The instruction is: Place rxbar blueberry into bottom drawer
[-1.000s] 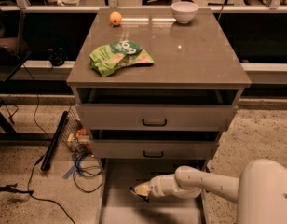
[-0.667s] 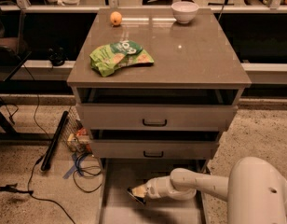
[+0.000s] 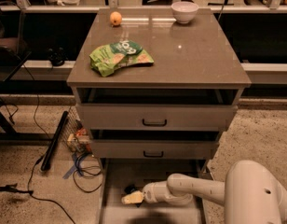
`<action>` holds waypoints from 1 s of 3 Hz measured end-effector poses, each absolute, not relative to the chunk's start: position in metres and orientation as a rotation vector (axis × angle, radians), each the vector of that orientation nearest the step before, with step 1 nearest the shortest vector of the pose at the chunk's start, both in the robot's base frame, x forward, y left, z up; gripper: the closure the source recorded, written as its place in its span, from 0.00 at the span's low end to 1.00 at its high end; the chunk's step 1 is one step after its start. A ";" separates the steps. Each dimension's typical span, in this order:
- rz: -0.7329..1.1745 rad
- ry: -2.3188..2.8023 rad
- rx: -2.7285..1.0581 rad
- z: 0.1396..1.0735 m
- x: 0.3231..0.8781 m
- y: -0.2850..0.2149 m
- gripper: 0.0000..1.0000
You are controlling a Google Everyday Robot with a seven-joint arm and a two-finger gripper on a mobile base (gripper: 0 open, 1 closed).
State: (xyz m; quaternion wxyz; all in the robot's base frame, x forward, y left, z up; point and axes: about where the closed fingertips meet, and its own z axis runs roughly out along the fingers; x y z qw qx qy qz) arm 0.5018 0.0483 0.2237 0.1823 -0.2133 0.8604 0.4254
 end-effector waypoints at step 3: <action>1.148 2.362 -0.420 0.248 0.487 -0.074 0.00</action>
Offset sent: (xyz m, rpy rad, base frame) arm -0.0142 -0.2159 0.0467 0.0442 -0.0974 -0.2517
